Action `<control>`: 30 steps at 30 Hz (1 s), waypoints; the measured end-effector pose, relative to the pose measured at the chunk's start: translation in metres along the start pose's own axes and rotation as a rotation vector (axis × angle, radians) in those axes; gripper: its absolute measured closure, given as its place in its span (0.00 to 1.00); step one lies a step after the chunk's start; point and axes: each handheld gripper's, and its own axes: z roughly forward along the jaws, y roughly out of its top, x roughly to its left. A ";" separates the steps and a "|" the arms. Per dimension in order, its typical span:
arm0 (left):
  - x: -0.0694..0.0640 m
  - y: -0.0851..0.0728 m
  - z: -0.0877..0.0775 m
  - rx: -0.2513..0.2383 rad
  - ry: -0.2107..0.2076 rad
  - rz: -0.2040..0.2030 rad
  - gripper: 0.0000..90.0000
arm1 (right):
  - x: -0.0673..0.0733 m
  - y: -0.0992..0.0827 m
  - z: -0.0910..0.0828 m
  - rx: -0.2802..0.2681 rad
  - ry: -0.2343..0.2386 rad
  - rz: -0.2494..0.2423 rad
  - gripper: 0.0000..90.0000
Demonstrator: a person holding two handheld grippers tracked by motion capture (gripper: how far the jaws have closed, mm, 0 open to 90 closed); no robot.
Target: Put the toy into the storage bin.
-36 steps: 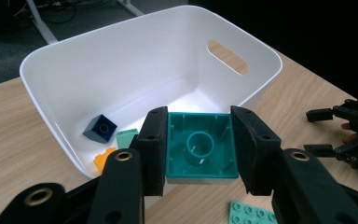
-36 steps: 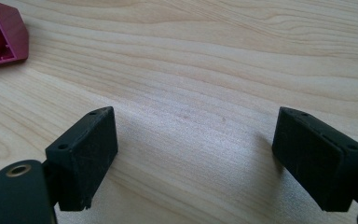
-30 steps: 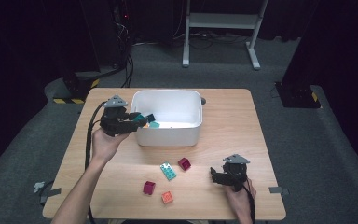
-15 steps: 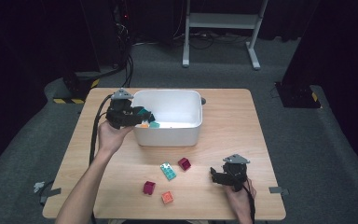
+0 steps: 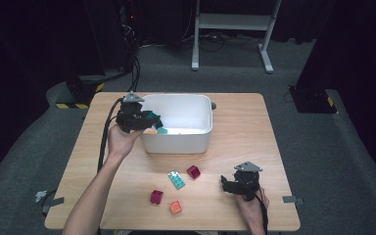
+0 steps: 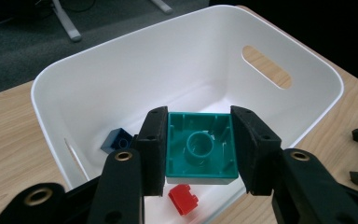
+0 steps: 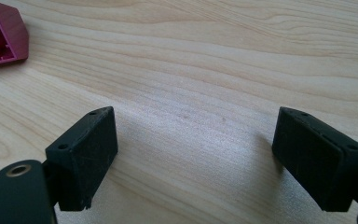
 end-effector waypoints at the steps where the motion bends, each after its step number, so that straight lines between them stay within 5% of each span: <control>1: 0.000 0.000 0.002 0.002 -0.001 -0.001 0.65 | 0.000 0.000 0.000 0.000 0.000 0.000 0.15; 20: 0.006 -0.001 0.022 0.030 0.036 -0.020 0.60 | 0.000 0.000 0.000 0.000 0.000 0.000 0.15; 30: 0.003 -0.007 0.009 -0.001 0.046 -0.022 0.46 | 0.000 0.000 0.000 0.001 -0.001 0.001 0.15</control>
